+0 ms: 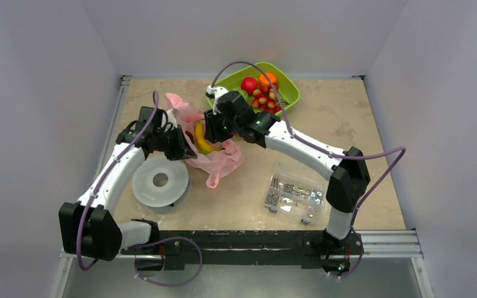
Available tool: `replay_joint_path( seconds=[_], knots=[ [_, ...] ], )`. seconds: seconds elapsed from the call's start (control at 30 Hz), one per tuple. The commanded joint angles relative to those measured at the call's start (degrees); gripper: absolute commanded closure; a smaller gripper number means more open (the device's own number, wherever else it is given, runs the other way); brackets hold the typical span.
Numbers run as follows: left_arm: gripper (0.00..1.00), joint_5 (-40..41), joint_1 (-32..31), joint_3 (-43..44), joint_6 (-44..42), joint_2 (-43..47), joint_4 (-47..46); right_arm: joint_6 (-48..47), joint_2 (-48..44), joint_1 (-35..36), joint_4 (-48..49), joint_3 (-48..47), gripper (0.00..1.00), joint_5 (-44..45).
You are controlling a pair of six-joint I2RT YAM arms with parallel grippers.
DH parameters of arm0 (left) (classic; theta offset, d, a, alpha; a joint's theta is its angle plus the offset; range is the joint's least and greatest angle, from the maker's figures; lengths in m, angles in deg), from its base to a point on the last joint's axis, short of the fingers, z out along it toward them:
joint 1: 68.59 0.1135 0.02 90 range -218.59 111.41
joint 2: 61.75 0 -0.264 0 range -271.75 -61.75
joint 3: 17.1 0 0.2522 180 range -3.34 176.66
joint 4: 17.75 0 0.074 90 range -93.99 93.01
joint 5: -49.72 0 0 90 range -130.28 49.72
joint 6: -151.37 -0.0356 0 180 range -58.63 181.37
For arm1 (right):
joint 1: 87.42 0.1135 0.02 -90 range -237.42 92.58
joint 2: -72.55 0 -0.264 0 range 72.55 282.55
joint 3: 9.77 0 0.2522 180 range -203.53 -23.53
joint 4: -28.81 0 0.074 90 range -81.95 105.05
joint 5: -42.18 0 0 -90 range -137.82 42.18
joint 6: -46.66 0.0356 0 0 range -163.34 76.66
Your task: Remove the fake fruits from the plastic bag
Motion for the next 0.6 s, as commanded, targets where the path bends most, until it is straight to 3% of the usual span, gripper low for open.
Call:
replay_joint_path(
  seconds=[0.0,0.37,0.57],
  knots=[
    [1.00,0.31,-0.24,-1.25,1.64,2.15,-2.05,-0.70,2.86,1.04,5.13,-0.44,0.70,-0.48],
    [1.00,1.50,-0.24,-3.04,2.86,3.51,-2.37,-3.42,17.96,1.19,13.52,-7.03,0.67,5.84],
    [1.00,1.33,-0.24,-3.64,1.67,3.80,-2.27,-6.91,25.49,1.24,11.67,-13.67,0.60,11.04]
  ],
)
